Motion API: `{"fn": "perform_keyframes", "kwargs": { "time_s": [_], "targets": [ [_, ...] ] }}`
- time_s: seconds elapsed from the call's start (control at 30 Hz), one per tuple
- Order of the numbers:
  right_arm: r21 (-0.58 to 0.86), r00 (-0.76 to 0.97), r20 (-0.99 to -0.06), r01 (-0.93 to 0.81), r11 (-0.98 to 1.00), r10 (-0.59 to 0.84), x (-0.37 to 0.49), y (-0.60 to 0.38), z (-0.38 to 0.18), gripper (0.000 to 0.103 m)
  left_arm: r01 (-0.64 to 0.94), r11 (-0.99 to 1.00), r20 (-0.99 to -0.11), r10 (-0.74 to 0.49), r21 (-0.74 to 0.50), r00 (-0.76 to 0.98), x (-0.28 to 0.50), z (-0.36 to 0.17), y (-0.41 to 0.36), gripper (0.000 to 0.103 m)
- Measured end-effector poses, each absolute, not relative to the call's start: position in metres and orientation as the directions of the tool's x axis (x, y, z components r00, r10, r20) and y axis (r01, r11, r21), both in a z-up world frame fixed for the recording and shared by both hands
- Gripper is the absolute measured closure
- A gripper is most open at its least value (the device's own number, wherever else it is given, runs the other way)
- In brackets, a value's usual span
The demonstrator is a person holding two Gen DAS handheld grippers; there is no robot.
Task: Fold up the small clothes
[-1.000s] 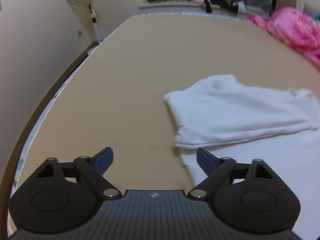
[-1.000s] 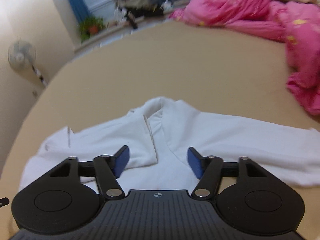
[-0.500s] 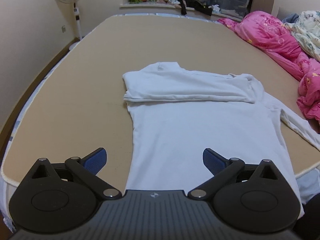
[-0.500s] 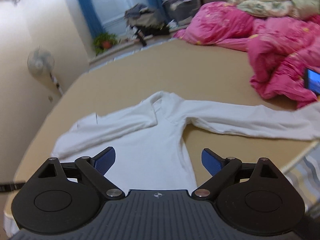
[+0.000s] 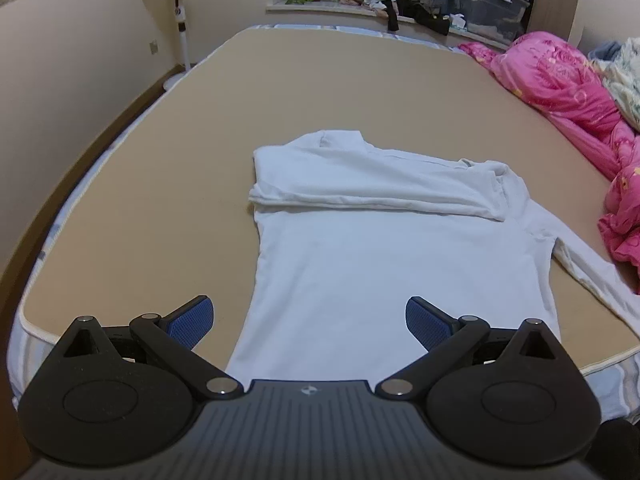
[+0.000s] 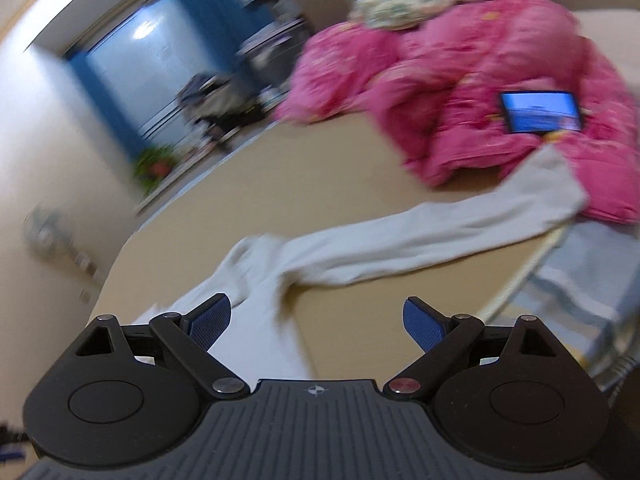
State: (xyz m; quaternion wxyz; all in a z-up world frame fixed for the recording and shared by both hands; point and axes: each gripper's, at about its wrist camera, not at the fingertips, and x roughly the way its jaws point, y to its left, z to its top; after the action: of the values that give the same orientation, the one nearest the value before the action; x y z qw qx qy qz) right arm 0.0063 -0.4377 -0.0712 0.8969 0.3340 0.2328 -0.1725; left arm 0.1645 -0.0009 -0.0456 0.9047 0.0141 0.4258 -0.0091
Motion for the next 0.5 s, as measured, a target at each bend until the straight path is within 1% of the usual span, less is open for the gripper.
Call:
{"fn": "perform_keyframes", "kwargs": {
  "time_s": [0.13,0.27,0.43,0.5],
  "targets": [
    [0.563,0.775,-0.541,0.622,0.545,-0.325,-0.011,-0.500,-0.093,0.010,0.042,0.997,-0.763,0.017,0.058,0.647,0.168,-0.035,-0.018,0.001],
    [0.536,0.664,-0.579,0.747,0.392,-0.473,-0.016,-0.570,-0.127,0.010,0.067,0.996,-0.760,0.005,0.064,0.650,0.173,-0.027,-0.036,0.001],
    [0.457,0.555,-0.682,0.832,0.314,-0.476,0.005,-0.635,-0.168,0.011,0.113,0.990,-0.770,-0.009,0.081,0.638,0.180,-0.027,-0.062,0.001],
    [0.431,0.531,-0.701,0.848,0.310,-0.477,0.016,-0.649,-0.177,0.011,0.129,0.987,-0.771,-0.007,0.098,0.637,0.181,-0.029,-0.070,0.001]
  ]
}}
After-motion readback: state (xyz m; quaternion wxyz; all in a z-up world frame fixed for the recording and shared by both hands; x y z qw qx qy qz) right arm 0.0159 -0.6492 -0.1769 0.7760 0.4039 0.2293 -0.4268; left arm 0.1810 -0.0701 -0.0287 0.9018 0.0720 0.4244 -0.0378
